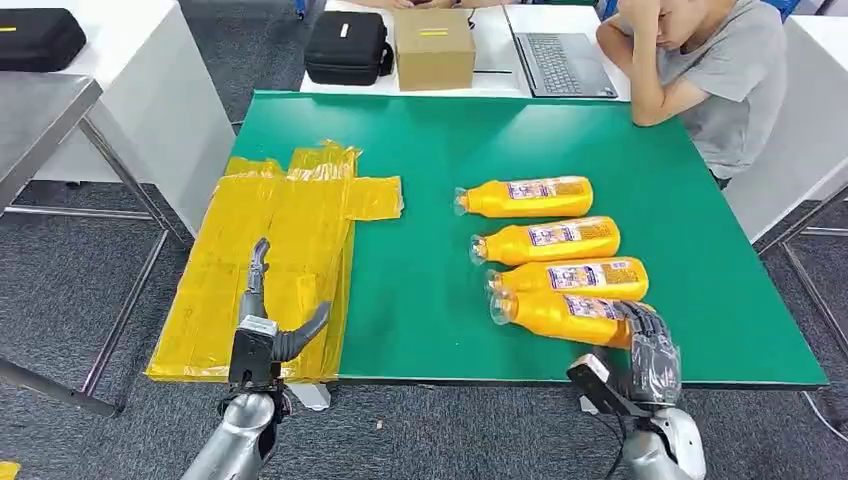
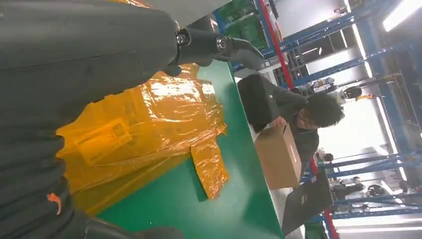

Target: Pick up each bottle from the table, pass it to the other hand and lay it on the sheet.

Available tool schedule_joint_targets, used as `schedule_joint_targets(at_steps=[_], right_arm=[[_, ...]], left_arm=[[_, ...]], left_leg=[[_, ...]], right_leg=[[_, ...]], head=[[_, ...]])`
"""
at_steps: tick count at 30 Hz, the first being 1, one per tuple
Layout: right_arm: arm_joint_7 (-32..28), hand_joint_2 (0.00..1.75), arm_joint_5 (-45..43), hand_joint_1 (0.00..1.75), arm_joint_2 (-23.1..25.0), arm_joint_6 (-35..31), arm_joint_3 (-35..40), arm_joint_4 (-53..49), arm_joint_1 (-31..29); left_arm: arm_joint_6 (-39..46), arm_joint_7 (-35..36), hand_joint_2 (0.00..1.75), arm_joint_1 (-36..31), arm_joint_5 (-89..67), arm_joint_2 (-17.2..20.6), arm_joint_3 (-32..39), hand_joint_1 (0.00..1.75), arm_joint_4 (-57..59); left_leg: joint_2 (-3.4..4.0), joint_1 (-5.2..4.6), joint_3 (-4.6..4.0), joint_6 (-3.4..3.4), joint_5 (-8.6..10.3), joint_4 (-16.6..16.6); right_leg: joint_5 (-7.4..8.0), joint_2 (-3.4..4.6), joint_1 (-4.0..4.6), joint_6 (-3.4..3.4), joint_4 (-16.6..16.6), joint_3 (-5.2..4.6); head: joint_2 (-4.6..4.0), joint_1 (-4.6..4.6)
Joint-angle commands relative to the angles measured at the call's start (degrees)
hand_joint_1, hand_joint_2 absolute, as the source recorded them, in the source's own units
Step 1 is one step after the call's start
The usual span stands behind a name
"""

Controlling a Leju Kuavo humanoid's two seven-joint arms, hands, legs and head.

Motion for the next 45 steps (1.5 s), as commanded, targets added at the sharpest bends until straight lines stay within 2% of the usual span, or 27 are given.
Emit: schedule_joint_targets(at_steps=[1,6,11,19,29,34,40,45], right_arm=[[0.0,1.75,-8.7,1.75,-0.8,-3.5,8.0,-6.3,3.8],[0.0,1.75,-10.6,1.75,0.6,-3.5,6.7,-14.7,6.5],[0.0,1.75,-10.6,1.75,0.6,-3.5,6.7,-14.7,6.5],[0.0,1.75,-12.9,1.75,3.2,-3.5,5.2,-21.6,7.3],[0.0,1.75,-14.5,1.75,4.4,-3.5,5.6,-24.9,8.3],[0.0,1.75,-19.7,1.75,5.7,-3.5,8.9,-28.2,8.4],[0.0,1.75,-20.6,1.75,6.0,-3.5,10.4,-28.6,8.0],[0.0,1.75,-22.5,1.75,7.7,-3.5,13.8,-26.0,4.1]], left_arm=[[0.6,0.2,1.75,-2.3,0.8,0.6,-2.3,0.0,3.5],[0.1,0.2,1.75,-2.4,1.1,-0.3,-2.9,0.0,4.7],[0.1,0.2,1.75,-2.4,1.1,-0.3,-2.9,0.0,4.7],[-6.6,0.2,1.75,-4.2,4.6,-3.7,-4.2,0.0,12.1],[-6.3,0.2,1.75,-4.4,6.8,-2.3,-3.0,0.0,8.5],[-9.7,0.2,1.75,-5.8,9.0,-2.8,-2.2,0.0,8.6],[-11.6,0.2,1.75,-6.4,9.4,-3.3,-3.1,0.0,9.8],[-14.4,0.2,1.75,-10.1,9.7,-5.6,-6.1,0.0,13.5]], left_leg=[[-0.09,0.06,0.12,-0.16,-0.1,0.0],[-0.04,0.02,-0.14,-0.1,-0.06,0.0],[0.0,0.06,-0.16,-0.14,-0.14,0.0],[-0.05,0.0,-0.34,-0.08,-0.04,0.0],[-0.03,0.04,-0.39,-0.1,-0.06,0.0],[0.01,0.03,-0.49,-0.08,-0.02,0.0],[-0.01,0.03,-0.47,-0.07,-0.01,0.0],[0.01,0.03,-0.48,-0.08,-0.01,0.0]], right_leg=[[-0.14,-0.14,0.07,-0.14,0.0,0.14],[-0.08,-0.04,0.03,-0.1,0.0,-0.11],[-0.16,-0.01,0.07,-0.1,0.1,-0.11],[-0.09,-0.02,0.0,-0.05,0.0,-0.29],[-0.09,-0.01,0.04,-0.06,0.0,-0.34],[-0.05,0.04,0.03,-0.03,0.0,-0.44],[-0.05,0.02,0.02,-0.02,0.0,-0.4],[-0.06,0.04,0.03,-0.03,0.1,-0.41]], head=[[0.0,0.0],[0.0,-0.02],[0.0,0.0],[0.0,0.0],[0.0,-0.02],[0.0,0.0],[0.0,0.0],[0.0,0.0]])
